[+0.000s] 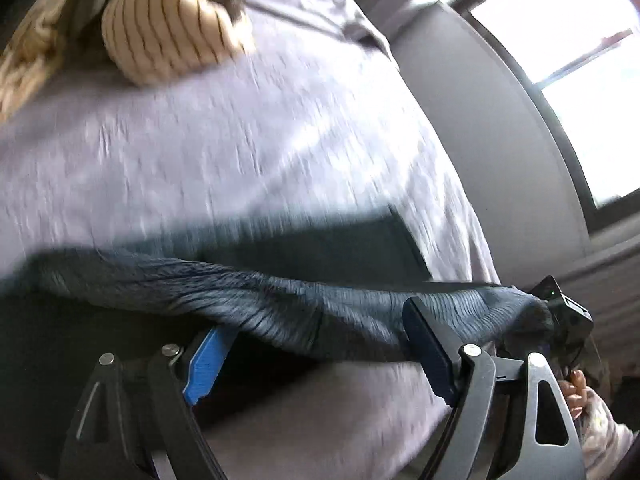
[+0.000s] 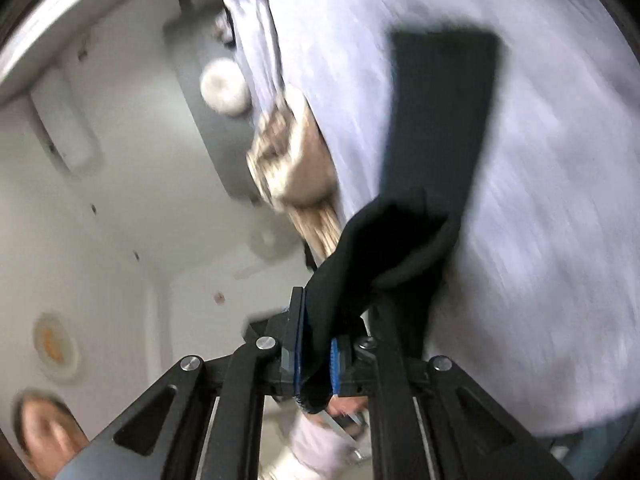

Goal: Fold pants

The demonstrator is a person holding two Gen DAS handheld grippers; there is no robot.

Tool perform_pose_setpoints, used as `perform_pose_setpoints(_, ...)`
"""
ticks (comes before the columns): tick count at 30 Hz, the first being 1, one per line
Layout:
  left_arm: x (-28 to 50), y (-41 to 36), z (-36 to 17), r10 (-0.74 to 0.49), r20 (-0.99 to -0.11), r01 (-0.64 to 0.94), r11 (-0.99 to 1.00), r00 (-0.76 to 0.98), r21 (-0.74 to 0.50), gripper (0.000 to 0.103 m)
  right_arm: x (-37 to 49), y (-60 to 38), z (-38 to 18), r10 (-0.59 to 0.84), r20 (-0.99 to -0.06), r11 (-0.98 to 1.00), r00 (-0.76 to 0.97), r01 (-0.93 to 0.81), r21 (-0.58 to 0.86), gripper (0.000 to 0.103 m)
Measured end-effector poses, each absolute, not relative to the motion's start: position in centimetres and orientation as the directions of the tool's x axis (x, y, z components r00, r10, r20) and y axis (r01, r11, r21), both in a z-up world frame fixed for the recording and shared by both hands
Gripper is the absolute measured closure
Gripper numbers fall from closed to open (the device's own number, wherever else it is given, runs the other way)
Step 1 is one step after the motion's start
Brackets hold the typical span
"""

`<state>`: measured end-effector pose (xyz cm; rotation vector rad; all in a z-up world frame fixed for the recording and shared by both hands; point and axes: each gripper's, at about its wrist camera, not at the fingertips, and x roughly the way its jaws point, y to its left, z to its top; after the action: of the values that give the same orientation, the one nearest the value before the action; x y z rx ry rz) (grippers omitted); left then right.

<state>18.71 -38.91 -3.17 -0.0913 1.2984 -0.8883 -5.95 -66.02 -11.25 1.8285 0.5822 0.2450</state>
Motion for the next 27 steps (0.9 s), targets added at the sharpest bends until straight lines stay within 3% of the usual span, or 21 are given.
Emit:
perform_pose_setpoints(2, 20.8, -39.7, -2.7, -0.606, -0.794, 0.508, 0.699, 0.046, -0.504, 0.020, -3.2, -68.9, -11.5, 0.463, -0.220, -0.181, 0.859, 0.334, 0.925, 0.083)
perform_pose_setpoints(3, 21.3, -40.0, -2.5, -0.601, -0.797, 0.508, 0.708, 0.068, -0.491, 0.020, -2.0, -70.3, -11.7, 0.456, -0.253, -0.160, 0.853, 0.358, 0.920, 0.071)
perform_pose_setpoints(4, 22.0, -40.0, -2.2, -0.589, -0.802, 0.509, 0.721, 0.093, -0.470, 0.020, -1.2, -71.3, -11.8, 0.453, -0.279, -0.142, 0.847, 0.377, 0.915, 0.043)
perform_pose_setpoints(6, 22.8, -39.2, -1.8, -0.569, -0.812, 0.505, 0.743, 0.131, -0.440, 0.020, -0.1, -73.3, -11.3, 0.426, -0.368, -0.064, 0.827, 0.433, 0.899, 0.020)
perform_pose_setpoints(10, 22.8, -35.3, -2.4, -0.494, -0.852, 0.470, 0.801, 0.172, -0.370, 0.020, 0.2, -73.8, -8.1, 0.408, -0.465, 0.148, 0.786, 0.445, 0.883, 0.020)
perform_pose_setpoints(15, 20.7, -29.3, -6.7, -0.332, -0.926, 0.370, 0.895, 0.179, -0.249, 0.020, 1.9, -67.3, -9.8, 0.514, -0.598, 0.365, 0.615, 0.474, 0.801, 0.036)
perform_pose_setpoints(21, 19.4, -22.7, -12.0, -0.191, -0.971, 0.240, 0.959, 0.146, -0.153, 0.020, 5.3, -62.5, -16.3, 0.509, -0.633, 0.424, 0.583, 0.470, 0.774, 0.045)
perform_pose_setpoints(23, 19.2, -21.9, -12.6, -0.198, -0.971, 0.241, 0.957, 0.137, -0.161, 0.020, 6.3, -62.4, -17.4, 0.491, -0.629, 0.378, 0.602, 0.503, 0.777, 0.083)
perform_pose_setpoints(24, 19.1, -21.8, -12.6, -0.205, -0.969, 0.248, 0.954, 0.137, -0.167, 0.020, 6.5, -62.4, -17.7, 0.500, -0.619, 0.344, 0.605, 0.517, 0.784, 0.094)
perform_pose_setpoints(27, 18.3, -21.1, -11.7, -0.271, -0.957, 0.287, 0.929, 0.104, -0.232, 0.020, 4.9, -62.1, -14.6, 0.512, -0.548, 0.308, 0.661, 0.455, 0.836, 0.095)
